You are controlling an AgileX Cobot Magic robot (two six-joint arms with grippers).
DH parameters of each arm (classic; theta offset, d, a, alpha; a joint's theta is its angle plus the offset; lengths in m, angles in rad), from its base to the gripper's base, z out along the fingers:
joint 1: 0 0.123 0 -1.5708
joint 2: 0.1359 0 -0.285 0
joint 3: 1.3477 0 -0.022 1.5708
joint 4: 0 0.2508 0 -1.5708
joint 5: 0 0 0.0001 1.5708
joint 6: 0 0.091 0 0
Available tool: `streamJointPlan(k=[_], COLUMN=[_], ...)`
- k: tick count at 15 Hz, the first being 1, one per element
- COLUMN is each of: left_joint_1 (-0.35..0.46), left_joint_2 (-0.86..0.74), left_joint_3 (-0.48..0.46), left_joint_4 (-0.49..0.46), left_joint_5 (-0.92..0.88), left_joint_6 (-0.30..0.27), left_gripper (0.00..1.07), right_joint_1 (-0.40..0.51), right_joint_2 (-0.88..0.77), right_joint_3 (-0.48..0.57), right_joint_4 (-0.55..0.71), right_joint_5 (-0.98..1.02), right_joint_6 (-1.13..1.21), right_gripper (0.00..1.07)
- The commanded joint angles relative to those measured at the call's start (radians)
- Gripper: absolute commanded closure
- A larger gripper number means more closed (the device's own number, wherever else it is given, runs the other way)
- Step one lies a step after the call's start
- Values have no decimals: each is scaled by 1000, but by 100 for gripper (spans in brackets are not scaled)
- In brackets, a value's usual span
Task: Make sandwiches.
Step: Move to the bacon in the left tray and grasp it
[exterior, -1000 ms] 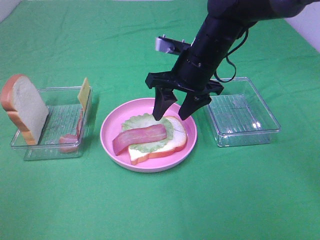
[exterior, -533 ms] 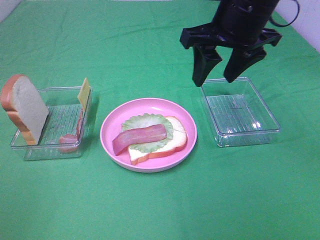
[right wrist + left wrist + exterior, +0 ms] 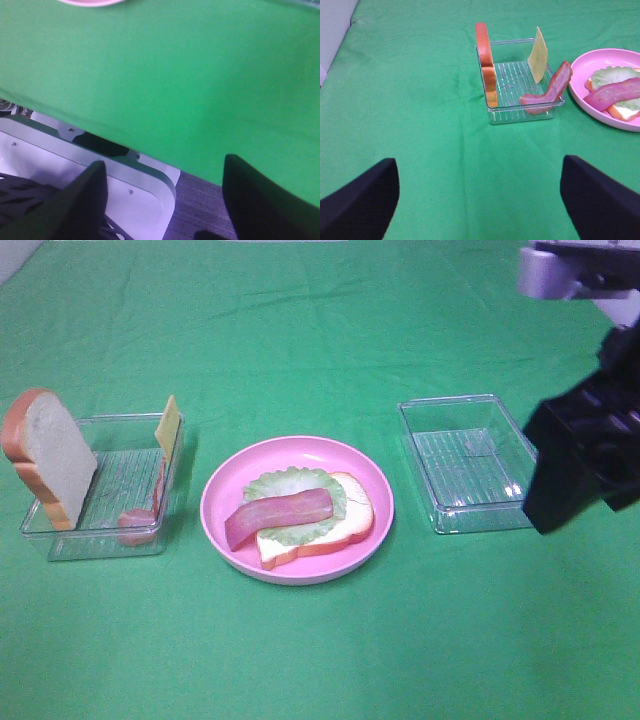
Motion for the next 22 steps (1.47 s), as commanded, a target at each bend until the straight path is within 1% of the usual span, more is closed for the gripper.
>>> streamJointPlan(k=[1, 3, 4, 5, 7, 8, 10, 12, 13, 16, 20, 22], left_joint_1=[4, 4, 4, 4, 4, 4, 4, 4, 4, 4, 4, 4], left_joint_2=[-21, -21, -21, -21, -21, -21, -21, -21, -21, -21, -20, -6], left_joint_3=[0, 0, 0, 0, 0, 0, 0, 0, 0, 0, 0, -3], left_joint_4=[-1, -1, -1, -1, -1, -1, -1, -1, -1, -1, -3, -31], left_joint_5=[-7, -7, -7, -7, -7, -7, -7, -7, -7, -7, -7, -13], left_joint_6=[2, 2, 2, 2, 2, 2, 2, 2, 2, 2, 2, 2], left_gripper=[23, 23, 23, 23, 23, 23, 23, 23, 23, 23, 23, 23], right_joint_1=[0, 0, 0, 0, 0, 0, 0, 0, 0, 0, 0, 0], right_joint_2=[-201, -410, -410, -524, -691, -798, -933, -960, -1053, -1217, -1244, -1244], right_joint_3=[163, 309, 309, 375, 439, 453, 453, 454, 470, 485, 485, 484], right_joint_4=[-7, -7, -7, -7, -6, 0, 5, 5, 5, 20, 26, 28], right_joint_5=[5, -28, -28, -41, -41, -44, -54, -60, -79, -109, -108, -108], right_joint_6=[-5, -49, -49, -87, -175, -181, -185, -188, -223, -231, -231, -231], right_gripper=[44, 44, 44, 45, 45, 45, 45, 45, 45, 45, 45, 45])
